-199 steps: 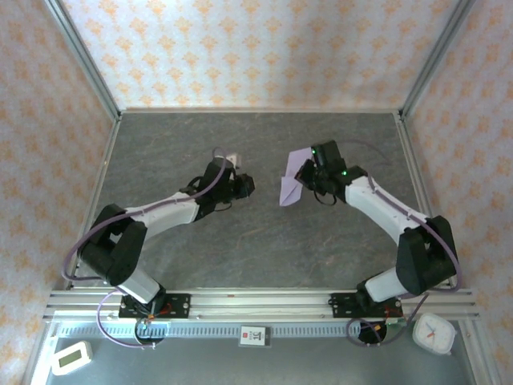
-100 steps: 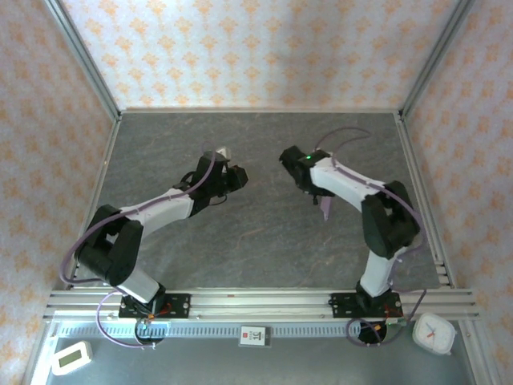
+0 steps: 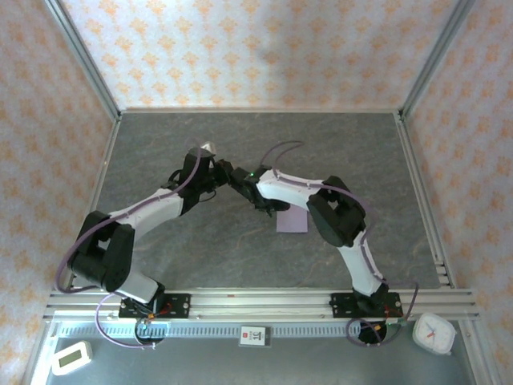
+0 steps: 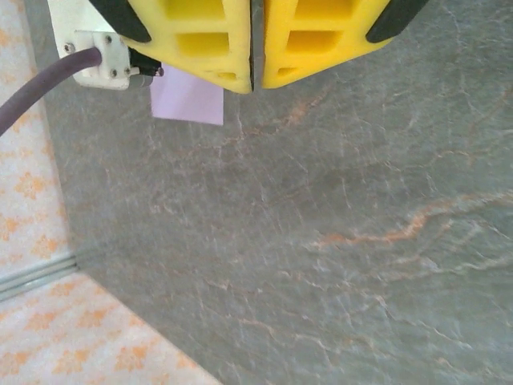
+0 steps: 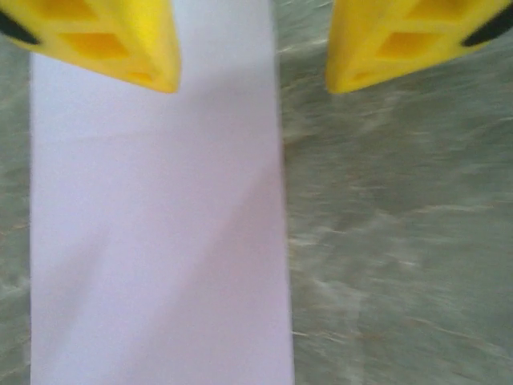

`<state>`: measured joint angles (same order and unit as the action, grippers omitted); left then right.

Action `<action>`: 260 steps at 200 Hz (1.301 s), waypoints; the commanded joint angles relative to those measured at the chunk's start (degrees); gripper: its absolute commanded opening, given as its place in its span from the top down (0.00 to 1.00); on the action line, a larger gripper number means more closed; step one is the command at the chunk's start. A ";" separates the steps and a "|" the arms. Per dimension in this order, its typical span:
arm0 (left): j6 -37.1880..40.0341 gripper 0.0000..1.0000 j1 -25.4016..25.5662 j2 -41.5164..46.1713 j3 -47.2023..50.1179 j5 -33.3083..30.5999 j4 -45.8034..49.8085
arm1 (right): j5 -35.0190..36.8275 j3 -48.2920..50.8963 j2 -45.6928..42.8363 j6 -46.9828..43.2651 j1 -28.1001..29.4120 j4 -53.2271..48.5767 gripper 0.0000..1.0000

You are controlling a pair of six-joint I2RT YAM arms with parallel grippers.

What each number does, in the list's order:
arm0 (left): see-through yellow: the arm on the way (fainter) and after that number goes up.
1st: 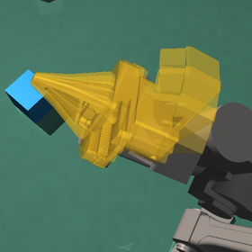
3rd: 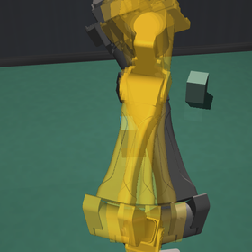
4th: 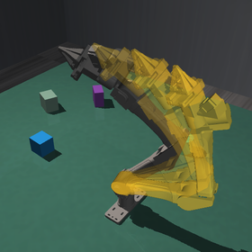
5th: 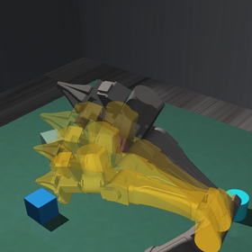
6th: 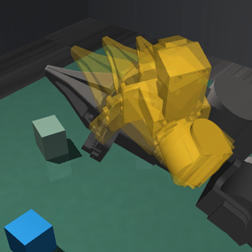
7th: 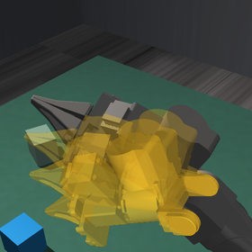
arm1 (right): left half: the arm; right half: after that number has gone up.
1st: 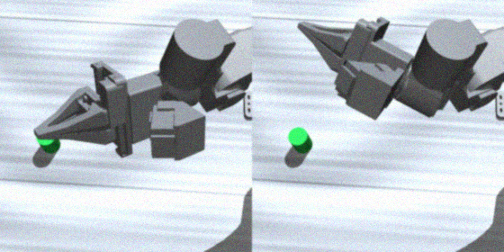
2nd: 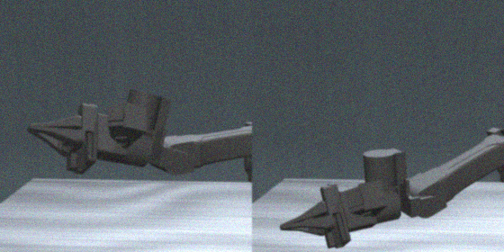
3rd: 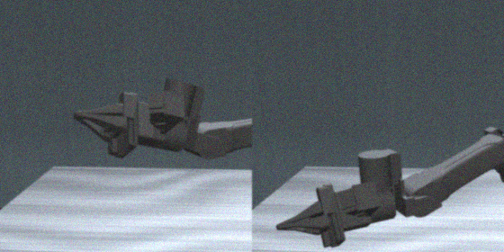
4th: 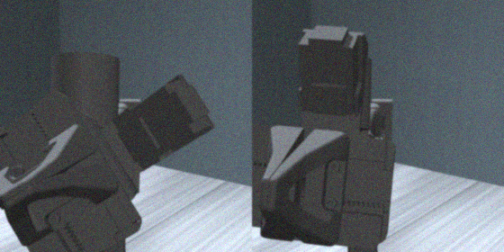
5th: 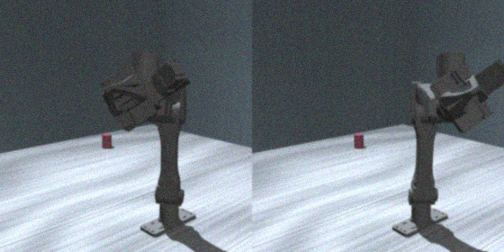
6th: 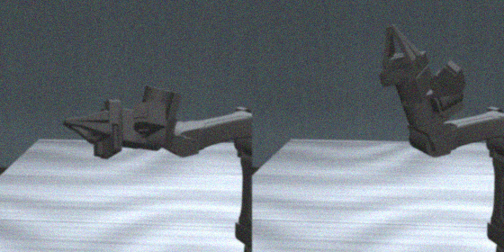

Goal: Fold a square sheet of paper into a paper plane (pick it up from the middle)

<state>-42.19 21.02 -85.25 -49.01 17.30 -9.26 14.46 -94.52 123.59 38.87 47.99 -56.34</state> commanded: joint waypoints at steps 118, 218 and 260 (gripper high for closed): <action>3.46 0.89 6.02 -5.61 -8.37 3.70 5.44 | -48.52 55.20 -39.12 -1.25 -27.15 57.78 1.00; 5.01 0.90 10.31 -12.39 -14.04 5.15 6.26 | -55.41 67.15 -34.50 -0.09 -25.77 69.24 1.00; 4.76 0.90 11.51 -13.09 -14.01 5.02 6.51 | -56.10 67.76 -35.04 1.44 -20.45 70.08 1.00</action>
<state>-38.50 31.83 -96.90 -61.36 22.09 -3.95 -40.82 -27.75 88.75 39.03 24.49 14.70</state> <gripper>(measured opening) 0.103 0.063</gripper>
